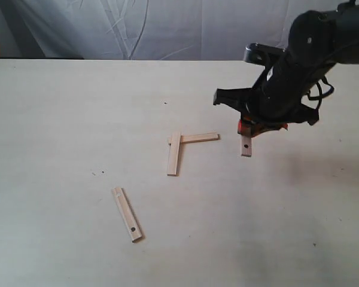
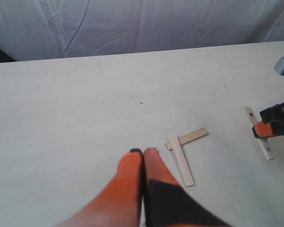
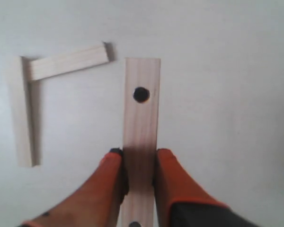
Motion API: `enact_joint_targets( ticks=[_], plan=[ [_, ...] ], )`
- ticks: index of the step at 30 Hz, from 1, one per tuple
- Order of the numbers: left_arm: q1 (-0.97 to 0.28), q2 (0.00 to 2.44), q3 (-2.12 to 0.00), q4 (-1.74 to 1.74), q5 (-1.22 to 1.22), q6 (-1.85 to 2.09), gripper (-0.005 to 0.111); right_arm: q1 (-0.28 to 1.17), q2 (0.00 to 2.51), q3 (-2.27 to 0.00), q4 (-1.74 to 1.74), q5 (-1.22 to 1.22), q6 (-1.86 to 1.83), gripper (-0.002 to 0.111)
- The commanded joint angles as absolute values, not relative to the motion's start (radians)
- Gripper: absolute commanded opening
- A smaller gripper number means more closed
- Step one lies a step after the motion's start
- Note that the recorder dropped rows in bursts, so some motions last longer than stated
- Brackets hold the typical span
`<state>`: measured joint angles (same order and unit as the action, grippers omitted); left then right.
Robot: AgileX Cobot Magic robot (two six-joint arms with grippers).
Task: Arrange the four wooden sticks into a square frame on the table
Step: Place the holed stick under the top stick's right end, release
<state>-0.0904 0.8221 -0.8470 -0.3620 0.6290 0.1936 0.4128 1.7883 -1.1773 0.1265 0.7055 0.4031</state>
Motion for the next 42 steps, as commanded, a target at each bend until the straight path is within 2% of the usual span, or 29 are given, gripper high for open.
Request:
enact_joint_targets(
  ticks=[1, 11, 25, 26, 30, 42],
  plan=[
    [-0.091, 0.815, -0.841, -0.364, 0.627, 0.194, 0.0, 0.445, 1.869, -1.291, 0.15, 0.792, 0.297, -0.001],
    [-0.091, 0.815, -0.841, -0.364, 0.621, 0.194, 0.0, 0.49, 2.065, -1.457, 0.148, 0.84, 0.282, -0.001],
    [-0.091, 0.815, -0.841, -0.353, 0.614, 0.194, 0.0, 0.49, 2.14, -1.473, 0.156, 0.774, 0.267, 0.0],
    [-0.091, 0.815, -0.841, -0.347, 0.614, 0.194, 0.0, 0.49, 2.146, -1.473, 0.156, 0.775, 0.273, 0.003],
    [-0.091, 0.815, -0.841, -0.344, 0.614, 0.194, 0.0, 0.49, 2.156, -1.473, 0.156, 0.78, 0.289, 0.032],
    [-0.091, 0.815, -0.841, -0.337, 0.614, 0.194, 0.0, 0.519, 2.044, -1.473, 0.161, 0.813, 0.283, 0.034]
  ],
)
